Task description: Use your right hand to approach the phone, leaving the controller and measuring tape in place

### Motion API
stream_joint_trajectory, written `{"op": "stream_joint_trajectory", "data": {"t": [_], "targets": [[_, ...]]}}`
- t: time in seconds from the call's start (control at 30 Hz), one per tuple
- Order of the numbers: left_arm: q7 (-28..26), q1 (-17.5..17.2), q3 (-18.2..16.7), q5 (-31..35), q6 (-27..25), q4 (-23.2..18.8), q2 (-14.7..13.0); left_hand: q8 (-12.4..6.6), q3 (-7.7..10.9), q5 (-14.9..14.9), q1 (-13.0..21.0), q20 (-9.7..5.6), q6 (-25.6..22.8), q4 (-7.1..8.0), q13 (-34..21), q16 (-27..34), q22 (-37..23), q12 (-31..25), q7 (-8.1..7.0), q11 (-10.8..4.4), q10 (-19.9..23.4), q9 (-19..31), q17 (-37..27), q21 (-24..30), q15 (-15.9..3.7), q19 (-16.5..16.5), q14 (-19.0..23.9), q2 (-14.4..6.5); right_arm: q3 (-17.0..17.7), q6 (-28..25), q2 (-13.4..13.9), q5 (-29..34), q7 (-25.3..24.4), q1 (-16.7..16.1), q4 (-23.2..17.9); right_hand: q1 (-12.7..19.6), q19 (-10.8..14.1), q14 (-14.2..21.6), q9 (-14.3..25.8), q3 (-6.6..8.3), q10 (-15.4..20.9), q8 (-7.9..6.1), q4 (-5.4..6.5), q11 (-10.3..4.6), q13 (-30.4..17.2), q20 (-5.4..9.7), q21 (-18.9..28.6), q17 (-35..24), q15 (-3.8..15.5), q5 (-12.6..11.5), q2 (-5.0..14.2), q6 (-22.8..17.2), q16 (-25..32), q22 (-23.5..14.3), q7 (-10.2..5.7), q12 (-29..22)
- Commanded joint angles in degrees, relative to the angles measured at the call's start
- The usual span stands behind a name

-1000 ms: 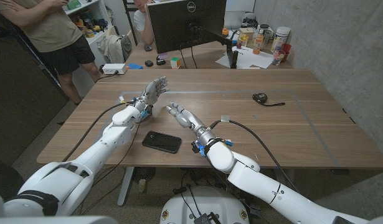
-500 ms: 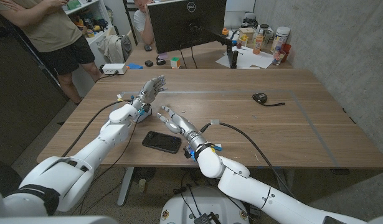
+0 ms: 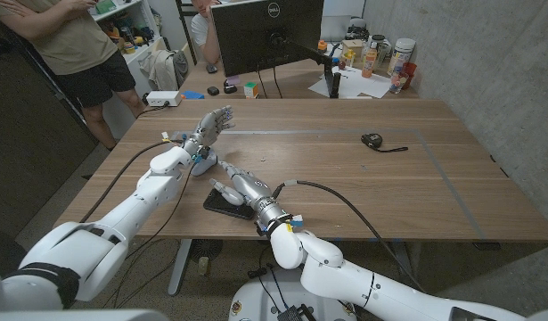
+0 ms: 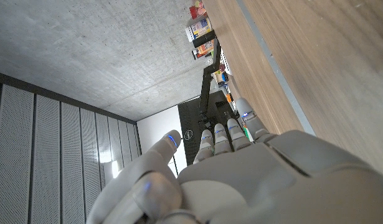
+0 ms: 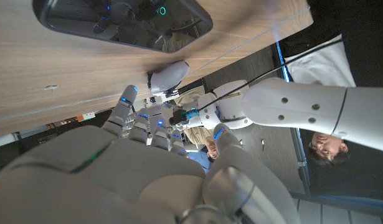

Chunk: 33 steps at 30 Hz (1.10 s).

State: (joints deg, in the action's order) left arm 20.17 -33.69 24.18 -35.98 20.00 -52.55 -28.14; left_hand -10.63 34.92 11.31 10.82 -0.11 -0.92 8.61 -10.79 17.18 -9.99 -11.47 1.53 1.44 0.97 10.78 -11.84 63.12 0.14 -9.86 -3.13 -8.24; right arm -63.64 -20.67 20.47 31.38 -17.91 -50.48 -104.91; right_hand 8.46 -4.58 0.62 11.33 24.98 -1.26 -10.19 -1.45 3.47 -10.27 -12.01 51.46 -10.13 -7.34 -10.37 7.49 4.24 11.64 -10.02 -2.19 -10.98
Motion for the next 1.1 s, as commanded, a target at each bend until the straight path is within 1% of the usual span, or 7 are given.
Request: {"op": "stream_joint_trajectory", "data": {"t": [0.03,0.07,0.23,0.3,0.47,0.6,1.1], "targets": [[0.72,-0.38,-0.56,-0.32,-0.18,-1.67,-1.45,-0.39,0.46,0.24,0.15,0.41,0.28,0.02,-0.14,0.34,-0.16,-0.22,0.40,0.43,-0.07,0.11,-0.22,-0.41,0.16,-2.29,-0.56,-2.94,-7.59,-7.90,-1.85,18.75,3.99,2.82,2.79,1.84,-0.01,-0.60,0.18,0.30,-0.52,-0.68,-1.84,-0.71,-0.10,-0.34,-0.97,-0.05,0.43,0.16,-0.29,-0.20,-0.42,0.00,-2.00,-0.27],[0.86,-0.52,-0.63,-0.45,-0.21,-1.90,-1.57,-0.39,0.45,0.24,0.15,0.44,0.28,0.03,-0.14,0.35,-0.16,-0.22,0.39,0.46,-0.08,0.11,-0.22,-0.41,0.18,-2.28,-0.53,-2.94,-7.98,-8.41,-2.05,19.78,4.35,2.88,3.01,2.62,-0.51,-1.18,0.17,0.45,-1.01,-0.89,-2.89,-1.21,-0.11,-0.35,-1.80,-0.07,0.66,0.17,-0.69,-0.67,-0.60,0.03,-3.21,-0.21],[1.17,-1.33,-1.07,-1.08,-0.52,-3.12,-2.24,-0.41,0.44,0.24,0.13,0.43,0.24,0.03,-0.14,0.36,-0.16,-0.23,0.44,0.47,-0.07,0.11,-0.22,-0.44,0.13,-2.26,-0.53,-2.93,-9.21,-9.92,-3.12,23.64,5.29,3.05,4.51,3.86,-1.02,-1.86,0.14,0.63,-1.89,-1.23,-4.57,-2.18,-0.12,-0.34,-3.01,-0.08,0.89,0.16,-1.31,-1.66,-0.70,0.03,-5.91,-0.12],[1.42,-1.54,-1.23,-1.28,-0.39,-3.36,-2.42,-0.41,0.44,0.24,0.12,0.44,0.24,0.03,-0.14,0.36,-0.16,-0.25,0.47,0.47,-0.03,0.11,-0.22,-0.45,0.15,-2.25,-0.51,-2.92,-9.72,-10.53,-3.60,25.02,5.96,3.24,5.22,4.18,-1.10,-2.00,0.13,0.67,-1.94,-1.39,-4.98,-2.61,-0.13,-0.34,-3.27,-0.07,0.91,0.16,-1.50,-2.15,-0.72,0.02,-6.35,-0.16],[2.04,-1.89,-1.57,-1.66,0.05,-3.76,-2.80,-0.42,0.41,0.23,0.08,0.43,0.22,0.04,-0.14,0.37,-0.16,-0.24,0.43,0.44,-0.05,0.11,-0.22,-0.47,0.15,-2.22,-0.50,-2.89,-11.24,-12.10,-5.06,28.64,7.72,3.96,7.60,6.45,-1.60,-2.74,0.04,1.31,-3.16,-1.81,-7.05,-5.71,-0.13,-0.32,-4.76,-0.09,1.61,0.01,-1.74,-4.14,-0.77,-0.01,-7.70,-0.05],[2.45,-1.88,-1.78,-1.86,0.57,-3.55,-2.85,-0.40,0.38,0.22,0.05,0.43,0.27,0.05,-0.14,0.38,-0.16,-0.26,0.40,0.44,-0.01,0.11,-0.22,-0.49,0.14,-2.20,-0.50,-2.87,-11.71,-11.71,-6.00,29.36,8.93,4.84,9.61,7.17,-1.68,-3.12,0.03,1.45,-3.22,-1.95,-7.49,-6.60,-0.13,-0.33,-5.30,-0.10,1.82,0.10,-1.78,-4.98,-0.80,-0.04,-8.63,-0.17],[2.95,-0.56,-1.55,-1.34,0.60,-0.82,-2.76,-0.42,0.31,0.22,-0.05,0.46,0.24,0.07,-0.14,0.38,-0.16,-0.23,0.45,0.44,-0.09,0.11,-0.21,-0.58,0.19,-2.19,-0.50,-2.86,-12.92,-12.02,-9.82,29.87,9.75,8.65,17.97,9.51,-2.71,-3.98,-0.02,2.51,-3.60,-1.37,-8.27,-6.79,-0.12,-0.34,-6.87,-0.10,2.09,-0.57,-0.86,-4.36,-0.83,0.01,-9.55,-0.27]]}}
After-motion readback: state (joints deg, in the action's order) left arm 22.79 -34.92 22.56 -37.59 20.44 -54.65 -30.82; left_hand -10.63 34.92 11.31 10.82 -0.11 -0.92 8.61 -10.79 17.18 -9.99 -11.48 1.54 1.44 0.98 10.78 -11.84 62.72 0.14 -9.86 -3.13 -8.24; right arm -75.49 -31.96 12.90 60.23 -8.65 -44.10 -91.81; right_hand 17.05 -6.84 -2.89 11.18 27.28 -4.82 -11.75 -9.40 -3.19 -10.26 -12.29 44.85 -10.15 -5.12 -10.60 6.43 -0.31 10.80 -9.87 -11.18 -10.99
